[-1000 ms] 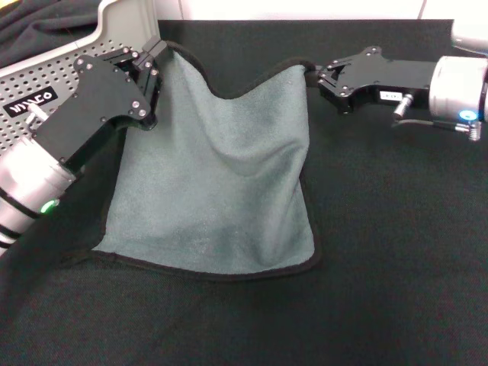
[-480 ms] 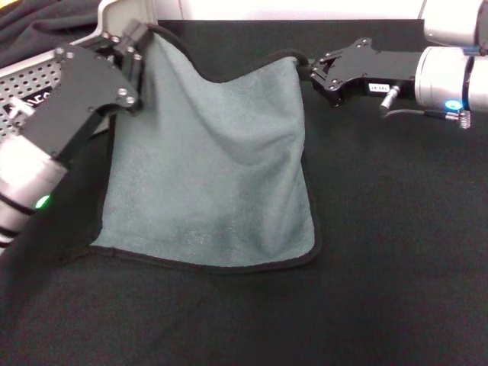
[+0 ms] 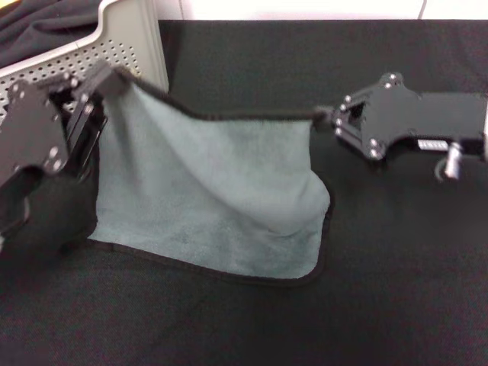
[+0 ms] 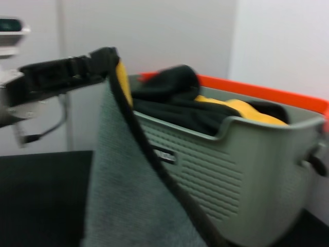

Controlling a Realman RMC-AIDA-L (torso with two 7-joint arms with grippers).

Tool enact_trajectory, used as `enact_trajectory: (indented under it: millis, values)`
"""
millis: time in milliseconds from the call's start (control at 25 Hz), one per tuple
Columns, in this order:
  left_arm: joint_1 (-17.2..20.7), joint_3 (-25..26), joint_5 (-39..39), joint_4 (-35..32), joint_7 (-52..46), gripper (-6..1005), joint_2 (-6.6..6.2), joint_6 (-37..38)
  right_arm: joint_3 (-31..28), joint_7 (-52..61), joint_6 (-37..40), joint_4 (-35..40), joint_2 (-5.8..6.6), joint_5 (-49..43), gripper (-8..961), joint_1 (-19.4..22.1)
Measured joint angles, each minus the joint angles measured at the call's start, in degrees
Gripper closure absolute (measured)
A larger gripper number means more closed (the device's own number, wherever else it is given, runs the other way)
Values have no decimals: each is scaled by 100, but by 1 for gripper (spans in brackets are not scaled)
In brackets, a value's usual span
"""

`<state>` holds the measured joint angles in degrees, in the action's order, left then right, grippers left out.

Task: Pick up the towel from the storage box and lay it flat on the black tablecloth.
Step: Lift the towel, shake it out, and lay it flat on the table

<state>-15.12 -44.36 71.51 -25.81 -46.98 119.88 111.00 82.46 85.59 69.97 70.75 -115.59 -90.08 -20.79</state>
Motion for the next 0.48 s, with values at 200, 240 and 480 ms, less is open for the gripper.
enact_trajectory:
  millis: [200, 240, 480]
  values:
    - [335, -136, 385, -570, -680, 987, -1, 524, -9, 182, 906, 1234, 11, -33, 952, 794]
    - [383, -216, 398, -670, -777, 987, -2, 539, -21, 230, 1046, 1395, 12, -31, 952, 882]
    - [537, -857, 297, -1404, -1545, 986, -8, 551, -283, 605, 1956, 2181, 23, -43, 952, 1182]
